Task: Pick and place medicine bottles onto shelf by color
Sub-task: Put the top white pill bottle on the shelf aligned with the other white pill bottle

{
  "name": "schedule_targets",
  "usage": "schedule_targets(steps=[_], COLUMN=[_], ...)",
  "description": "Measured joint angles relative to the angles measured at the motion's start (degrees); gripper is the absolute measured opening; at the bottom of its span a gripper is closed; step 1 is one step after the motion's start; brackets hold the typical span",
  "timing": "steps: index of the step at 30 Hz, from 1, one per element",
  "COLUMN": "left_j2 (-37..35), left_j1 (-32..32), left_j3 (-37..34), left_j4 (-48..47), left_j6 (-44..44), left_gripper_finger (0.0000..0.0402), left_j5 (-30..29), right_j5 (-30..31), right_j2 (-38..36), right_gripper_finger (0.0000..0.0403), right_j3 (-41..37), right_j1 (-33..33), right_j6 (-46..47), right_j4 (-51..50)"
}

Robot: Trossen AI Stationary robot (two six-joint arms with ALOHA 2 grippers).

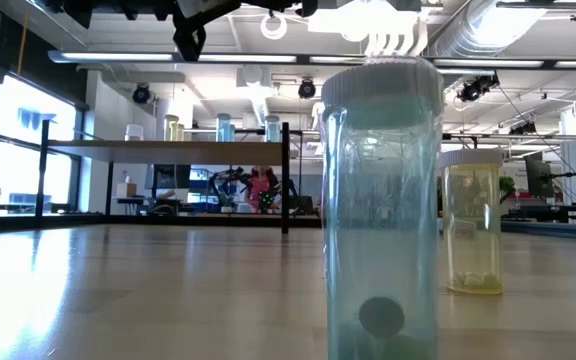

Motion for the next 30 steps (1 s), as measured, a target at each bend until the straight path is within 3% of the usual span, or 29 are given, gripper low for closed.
schedule_targets(steps=[21,30], left_j2=[-0.6,-5.2], left_j1=[0.7,5.5], left_j3=[0.0,0.0], left_j4=[-0.1,-3.4], left_j6=[7.9,8.3], left_gripper_finger=[0.0219,0.0221], left_j5=[-7.2,-7.4], right_j5=[5.3,8.3], right_j2=[-0.2,-1.6], right_gripper_finger=[0.0134,0.0134], right_j3=[0.0,0.0], right_j1=[0.0,-1.9], right_j6=[1.3,3.0], right_j4=[-1.6,-2.0])
